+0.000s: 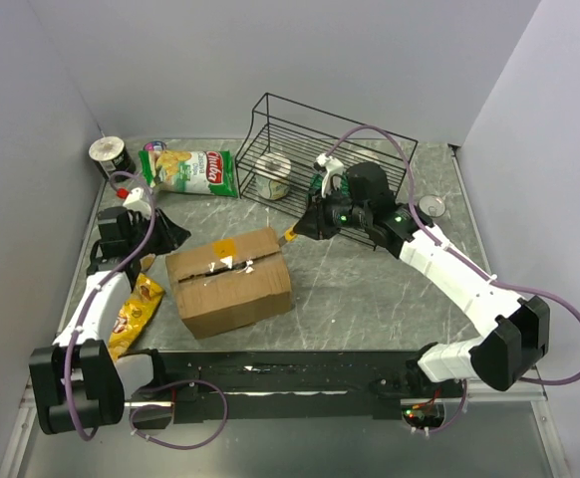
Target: Unpack the express box
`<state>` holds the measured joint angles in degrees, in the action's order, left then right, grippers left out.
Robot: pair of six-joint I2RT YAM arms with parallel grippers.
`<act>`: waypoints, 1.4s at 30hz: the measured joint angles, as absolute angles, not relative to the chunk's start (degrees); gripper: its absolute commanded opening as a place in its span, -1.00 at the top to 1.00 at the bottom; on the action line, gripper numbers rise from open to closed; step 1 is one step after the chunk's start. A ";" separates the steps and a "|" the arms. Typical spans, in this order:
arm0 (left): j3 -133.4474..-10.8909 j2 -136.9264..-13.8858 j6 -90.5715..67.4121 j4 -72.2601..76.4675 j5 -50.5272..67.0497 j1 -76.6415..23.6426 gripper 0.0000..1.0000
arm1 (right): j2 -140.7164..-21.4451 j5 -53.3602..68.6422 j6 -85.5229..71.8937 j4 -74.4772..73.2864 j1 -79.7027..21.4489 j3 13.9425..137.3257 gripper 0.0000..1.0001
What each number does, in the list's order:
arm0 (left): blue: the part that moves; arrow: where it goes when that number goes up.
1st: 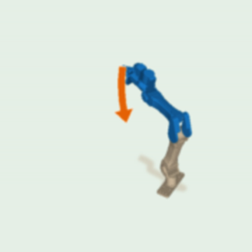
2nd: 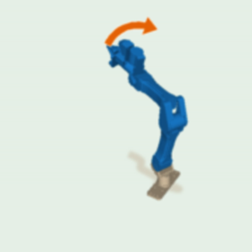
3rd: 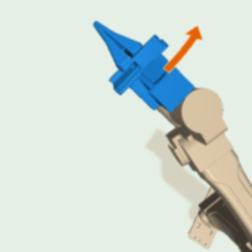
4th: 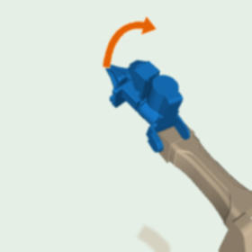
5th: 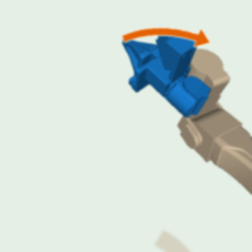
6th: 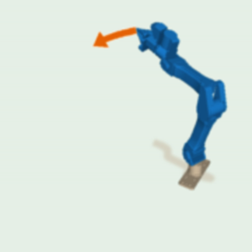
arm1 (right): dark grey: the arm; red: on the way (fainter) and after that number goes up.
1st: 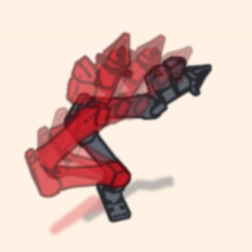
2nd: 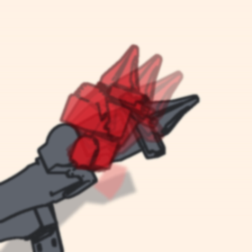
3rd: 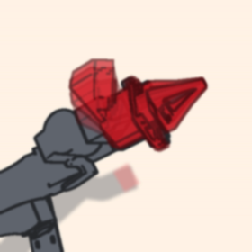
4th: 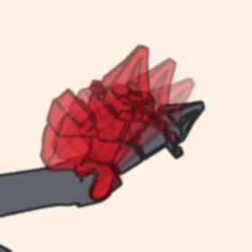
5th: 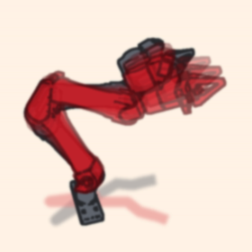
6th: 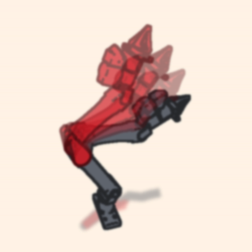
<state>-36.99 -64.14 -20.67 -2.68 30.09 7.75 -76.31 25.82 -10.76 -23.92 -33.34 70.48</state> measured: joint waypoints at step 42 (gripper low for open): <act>-41.19 -68.40 -20.27 -3.27 45.10 2.87 -0.09 | -99.35 29.10 -10.83 -19.09 -33.04 91.72 1.00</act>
